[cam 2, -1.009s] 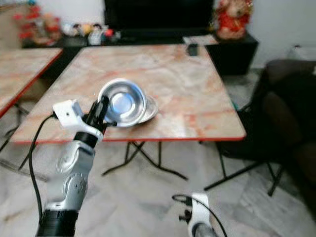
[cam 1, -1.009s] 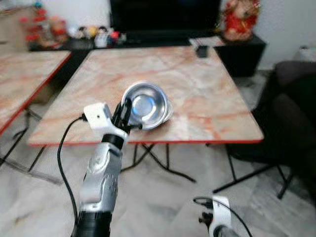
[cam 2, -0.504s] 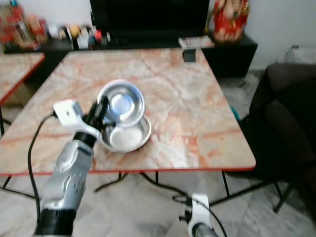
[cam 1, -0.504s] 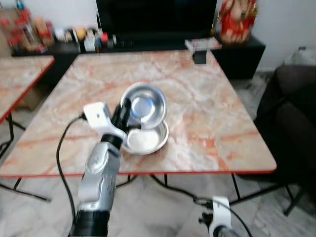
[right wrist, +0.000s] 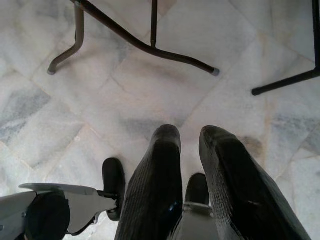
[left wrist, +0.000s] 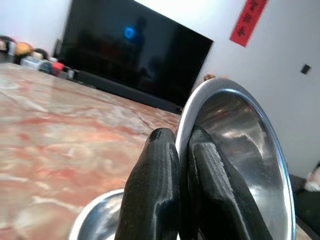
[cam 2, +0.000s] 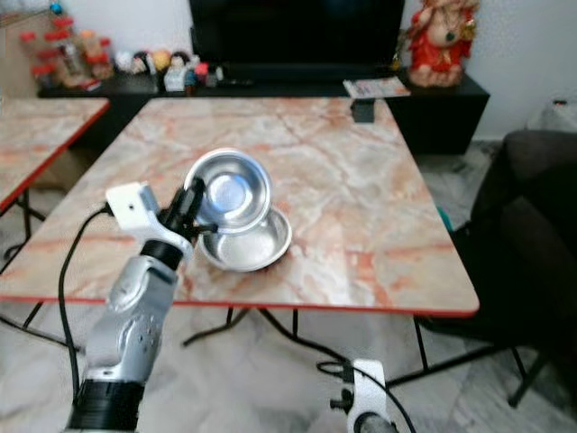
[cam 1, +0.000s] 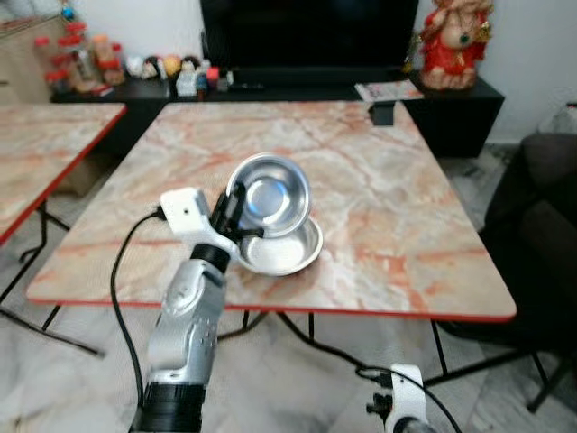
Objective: Setting the table
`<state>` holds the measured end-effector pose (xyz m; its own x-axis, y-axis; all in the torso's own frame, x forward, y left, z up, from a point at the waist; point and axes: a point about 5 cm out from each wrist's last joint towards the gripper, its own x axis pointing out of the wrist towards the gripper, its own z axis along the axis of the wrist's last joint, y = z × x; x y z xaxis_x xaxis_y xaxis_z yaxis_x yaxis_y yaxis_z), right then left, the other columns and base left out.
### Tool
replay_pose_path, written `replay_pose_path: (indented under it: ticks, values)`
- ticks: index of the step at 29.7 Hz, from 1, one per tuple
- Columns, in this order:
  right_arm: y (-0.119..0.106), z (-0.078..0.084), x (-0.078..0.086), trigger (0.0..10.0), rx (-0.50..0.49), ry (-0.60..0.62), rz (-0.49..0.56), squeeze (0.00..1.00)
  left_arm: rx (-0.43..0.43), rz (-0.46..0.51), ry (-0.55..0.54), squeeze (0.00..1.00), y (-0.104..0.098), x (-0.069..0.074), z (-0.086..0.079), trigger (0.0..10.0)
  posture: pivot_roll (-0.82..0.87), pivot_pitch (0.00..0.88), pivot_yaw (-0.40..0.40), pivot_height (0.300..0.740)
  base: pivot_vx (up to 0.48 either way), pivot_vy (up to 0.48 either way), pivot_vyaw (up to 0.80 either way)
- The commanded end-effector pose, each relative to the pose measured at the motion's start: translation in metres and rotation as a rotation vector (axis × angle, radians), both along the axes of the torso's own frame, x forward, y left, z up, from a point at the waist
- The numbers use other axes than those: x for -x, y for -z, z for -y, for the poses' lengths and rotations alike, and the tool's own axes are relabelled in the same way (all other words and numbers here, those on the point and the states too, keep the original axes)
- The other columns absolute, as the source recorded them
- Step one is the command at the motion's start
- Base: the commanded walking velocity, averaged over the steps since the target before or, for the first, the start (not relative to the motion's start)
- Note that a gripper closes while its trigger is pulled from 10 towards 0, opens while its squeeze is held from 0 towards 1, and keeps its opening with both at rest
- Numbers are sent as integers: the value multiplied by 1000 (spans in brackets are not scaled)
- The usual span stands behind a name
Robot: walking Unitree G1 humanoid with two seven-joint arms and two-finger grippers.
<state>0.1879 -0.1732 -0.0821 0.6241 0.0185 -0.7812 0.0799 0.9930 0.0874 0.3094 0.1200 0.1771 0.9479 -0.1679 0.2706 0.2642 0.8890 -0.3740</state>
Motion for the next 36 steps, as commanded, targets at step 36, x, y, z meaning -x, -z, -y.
replay_pose_path:
  ticks: [36]
  values:
    - [0, -5, -1, 10000, -13, -6, 2, 0, 29, -57, 157, 0, 5, 5, 12, 10000, 72, 0, 41, 740, 335, 0, 0]
